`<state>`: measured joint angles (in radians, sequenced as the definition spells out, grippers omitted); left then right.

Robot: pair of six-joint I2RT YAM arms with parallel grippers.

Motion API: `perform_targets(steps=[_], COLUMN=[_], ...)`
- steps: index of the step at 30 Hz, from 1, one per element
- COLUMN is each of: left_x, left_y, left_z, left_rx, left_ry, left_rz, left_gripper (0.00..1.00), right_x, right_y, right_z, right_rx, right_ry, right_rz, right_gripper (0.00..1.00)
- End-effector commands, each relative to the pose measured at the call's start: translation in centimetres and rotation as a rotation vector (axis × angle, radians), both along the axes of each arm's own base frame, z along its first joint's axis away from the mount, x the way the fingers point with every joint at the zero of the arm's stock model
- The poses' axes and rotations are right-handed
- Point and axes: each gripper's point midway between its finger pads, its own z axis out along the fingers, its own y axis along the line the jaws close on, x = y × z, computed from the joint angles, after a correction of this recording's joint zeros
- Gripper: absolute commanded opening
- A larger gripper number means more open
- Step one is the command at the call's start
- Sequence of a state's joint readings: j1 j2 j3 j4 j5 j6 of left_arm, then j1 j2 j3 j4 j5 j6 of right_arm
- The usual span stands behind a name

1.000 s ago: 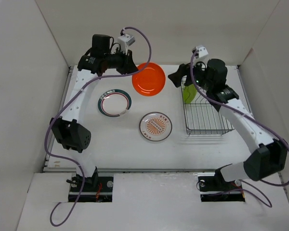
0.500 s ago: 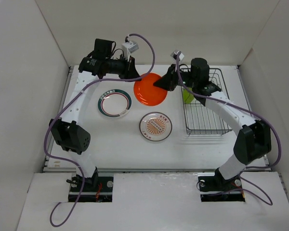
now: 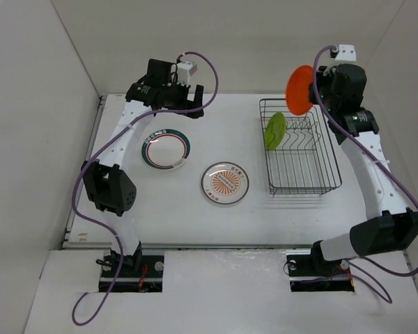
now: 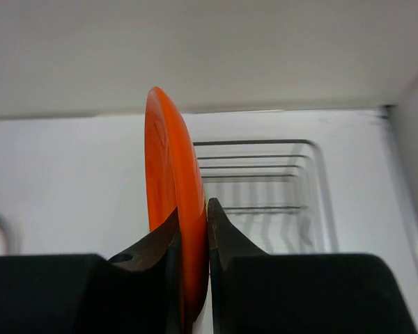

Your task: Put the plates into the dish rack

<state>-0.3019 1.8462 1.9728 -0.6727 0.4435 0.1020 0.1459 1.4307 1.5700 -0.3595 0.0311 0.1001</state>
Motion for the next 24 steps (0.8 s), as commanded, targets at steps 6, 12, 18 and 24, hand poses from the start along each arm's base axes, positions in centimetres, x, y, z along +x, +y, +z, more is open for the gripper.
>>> perform_targets(steps=[6,12,18,24], left_x=[0.6,0.2,-0.4,-0.6], left_y=[2.2,2.5,2.9,4.8], left_z=[-2.0,-1.7,-2.4,-1.8], left_rx=[0.131,0.129,0.142,0.141], left_ry=[-0.011,-0.032,-0.016,-0.032], left_rz=[0.116,0.124,0.130,0.172], left_gripper=[1.00,1.00,1.00,1.00], right_x=[0.3,2.8,4.6,5.3], right_y=[-8.9,-7.3,-6.5,-5.5], right_z=[-3.2,-5.5,-10.1,-12.6], right_rx=[-0.208,-0.167,-0.166,-0.159], right_ry=[0.135,0.151,0.240,0.274], right_rz=[-0.347,-0.279,-0.240,-0.212], right_gripper=[0.00,0.00,0.00,0.00])
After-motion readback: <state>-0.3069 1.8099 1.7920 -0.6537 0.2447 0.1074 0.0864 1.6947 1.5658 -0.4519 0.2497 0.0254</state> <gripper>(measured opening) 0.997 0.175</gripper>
